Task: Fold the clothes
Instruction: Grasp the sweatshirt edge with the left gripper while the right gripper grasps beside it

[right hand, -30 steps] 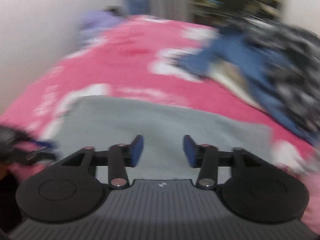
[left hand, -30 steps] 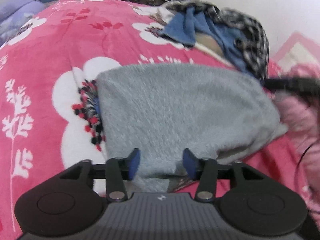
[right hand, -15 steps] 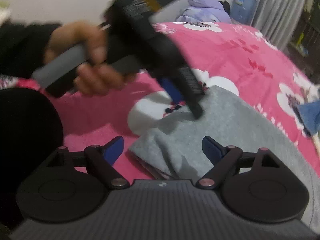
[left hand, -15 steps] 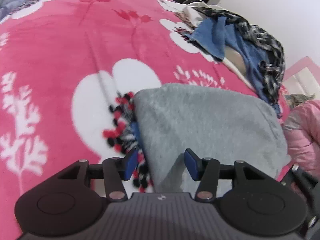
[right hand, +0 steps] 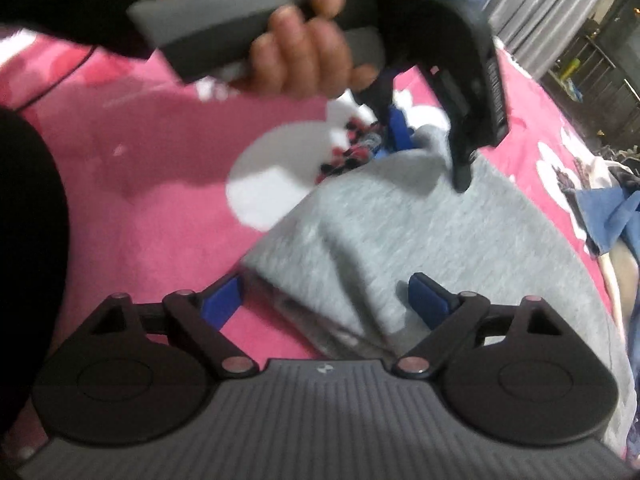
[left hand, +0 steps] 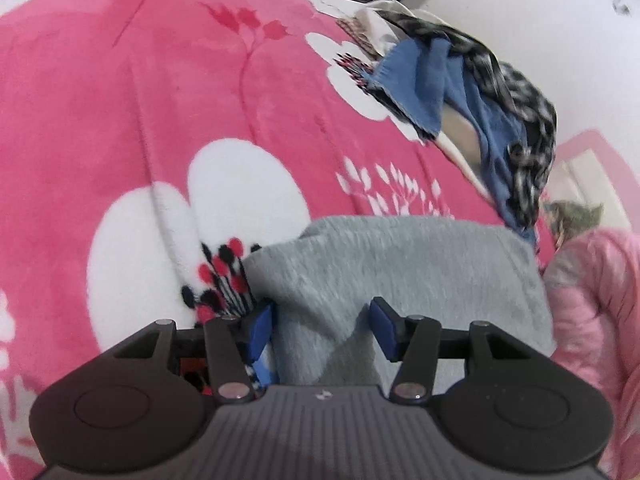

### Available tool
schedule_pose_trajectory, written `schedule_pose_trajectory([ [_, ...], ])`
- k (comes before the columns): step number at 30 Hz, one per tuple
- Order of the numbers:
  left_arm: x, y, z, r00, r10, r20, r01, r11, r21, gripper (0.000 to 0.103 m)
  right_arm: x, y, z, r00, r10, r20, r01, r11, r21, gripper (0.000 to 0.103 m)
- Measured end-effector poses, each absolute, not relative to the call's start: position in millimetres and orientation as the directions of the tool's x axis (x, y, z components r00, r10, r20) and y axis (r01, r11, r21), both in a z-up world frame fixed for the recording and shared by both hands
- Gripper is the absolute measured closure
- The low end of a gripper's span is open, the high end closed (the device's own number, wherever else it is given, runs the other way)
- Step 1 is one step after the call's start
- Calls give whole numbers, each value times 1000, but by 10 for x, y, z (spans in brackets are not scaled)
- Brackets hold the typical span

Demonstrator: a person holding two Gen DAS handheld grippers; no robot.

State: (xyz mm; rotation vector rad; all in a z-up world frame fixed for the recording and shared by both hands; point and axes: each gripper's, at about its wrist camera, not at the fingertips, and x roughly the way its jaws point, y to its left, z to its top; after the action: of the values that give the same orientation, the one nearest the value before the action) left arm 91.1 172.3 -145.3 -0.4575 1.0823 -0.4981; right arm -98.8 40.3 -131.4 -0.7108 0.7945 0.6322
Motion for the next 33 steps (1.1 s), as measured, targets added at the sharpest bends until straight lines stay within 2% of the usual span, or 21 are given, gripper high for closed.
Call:
schedule_pose_trajectory([
  [4,957,1816,-1521,392,-613,-686,103,770,-629,51,-1069,458,-1311,558,242,-794,-757,541,-367,14],
  [7,942,1792,-1519,413,-585,-698,97,790,-605,57,-968,410,-1263,573,226,-788,-726,586,-360,16],
  [9,920,1766,-1509,429,-560,-709,100,809,-579,66,-876,365,-1216,582,209,-785,-695,630,-347,19],
  [11,906,1757,-1512,439,-550,-710,87,813,-576,68,-788,321,-1171,590,193,-784,-663,671,-333,22],
  [14,896,1758,-1495,449,-534,-716,43,814,-580,78,-848,407,-1247,594,178,-785,-680,632,-371,36],
  [16,895,1743,-1450,452,-521,-724,27,819,-573,85,-938,470,-1278,610,172,-773,-691,592,-414,52],
  [17,891,1733,-1418,456,-511,-729,20,824,-566,90,-933,481,-1256,614,174,-770,-690,590,-418,57],
  [19,883,1726,-1356,462,-504,-730,1,823,-567,92,-928,462,-1185,626,191,-756,-675,619,-403,76],
  [22,866,1707,-1251,479,-492,-728,-34,818,-575,93,-899,312,-955,653,218,-726,-631,687,-360,81],
  [26,842,1582,-1014,526,-477,-704,-39,813,-581,93,-926,46,-660,695,256,-672,-562,776,-287,82],
  [33,972,908,-483,583,-532,-613,89,793,-603,93,-768,-799,-240,783,266,-562,-368,927,-75,83],
])
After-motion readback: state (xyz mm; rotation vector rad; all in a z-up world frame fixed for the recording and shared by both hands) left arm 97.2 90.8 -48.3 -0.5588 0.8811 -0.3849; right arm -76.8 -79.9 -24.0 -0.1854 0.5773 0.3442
